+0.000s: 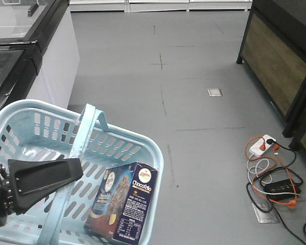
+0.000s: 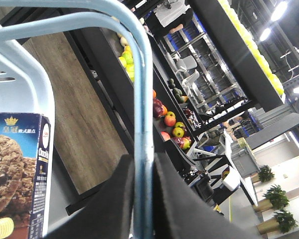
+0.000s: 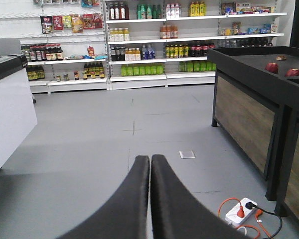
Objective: Left arm holds basket, right arm returns cookies
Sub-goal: 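Hold the basket steady with the left gripper while the base turns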
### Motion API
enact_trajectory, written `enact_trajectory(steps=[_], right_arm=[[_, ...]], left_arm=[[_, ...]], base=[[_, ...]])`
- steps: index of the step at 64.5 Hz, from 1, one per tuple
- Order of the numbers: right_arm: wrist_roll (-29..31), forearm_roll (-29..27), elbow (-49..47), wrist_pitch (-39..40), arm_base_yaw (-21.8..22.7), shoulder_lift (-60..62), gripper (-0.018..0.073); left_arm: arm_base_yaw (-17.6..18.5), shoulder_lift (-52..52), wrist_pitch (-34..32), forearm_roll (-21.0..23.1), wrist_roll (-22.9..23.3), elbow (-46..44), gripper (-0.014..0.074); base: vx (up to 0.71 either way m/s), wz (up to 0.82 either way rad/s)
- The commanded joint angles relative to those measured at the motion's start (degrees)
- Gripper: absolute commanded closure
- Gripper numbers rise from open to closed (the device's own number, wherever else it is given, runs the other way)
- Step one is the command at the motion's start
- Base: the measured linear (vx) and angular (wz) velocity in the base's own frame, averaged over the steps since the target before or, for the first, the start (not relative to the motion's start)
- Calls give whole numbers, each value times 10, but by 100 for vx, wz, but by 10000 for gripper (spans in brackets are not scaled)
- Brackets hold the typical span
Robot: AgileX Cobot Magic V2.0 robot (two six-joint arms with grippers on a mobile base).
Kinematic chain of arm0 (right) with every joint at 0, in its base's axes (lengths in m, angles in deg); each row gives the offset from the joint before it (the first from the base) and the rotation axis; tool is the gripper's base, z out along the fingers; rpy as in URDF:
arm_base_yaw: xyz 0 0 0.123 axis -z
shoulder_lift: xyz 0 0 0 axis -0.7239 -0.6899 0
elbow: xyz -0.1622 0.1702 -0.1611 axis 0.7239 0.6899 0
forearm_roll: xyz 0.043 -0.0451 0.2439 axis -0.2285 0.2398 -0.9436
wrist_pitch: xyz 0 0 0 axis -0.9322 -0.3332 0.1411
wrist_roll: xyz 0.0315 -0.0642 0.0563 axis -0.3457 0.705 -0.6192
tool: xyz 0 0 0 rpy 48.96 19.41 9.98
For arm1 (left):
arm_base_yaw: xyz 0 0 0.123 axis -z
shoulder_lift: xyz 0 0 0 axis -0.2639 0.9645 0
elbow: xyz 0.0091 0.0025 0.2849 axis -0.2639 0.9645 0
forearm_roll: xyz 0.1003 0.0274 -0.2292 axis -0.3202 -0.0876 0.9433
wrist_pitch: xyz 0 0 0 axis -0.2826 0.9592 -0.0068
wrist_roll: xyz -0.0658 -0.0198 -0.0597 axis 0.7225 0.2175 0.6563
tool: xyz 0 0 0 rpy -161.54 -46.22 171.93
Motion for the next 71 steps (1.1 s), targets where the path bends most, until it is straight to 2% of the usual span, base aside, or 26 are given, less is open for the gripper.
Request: enact_trajectory(steps=[1,71], right_arm=[[5,6,12,44,3,6,563],[5,6,12,44,3,6,563]], left_arm=[[4,-8,17,65,-9,-17,603],[4,-8,17,65,-9,-17,603]], base=[[0,0],[0,0]])
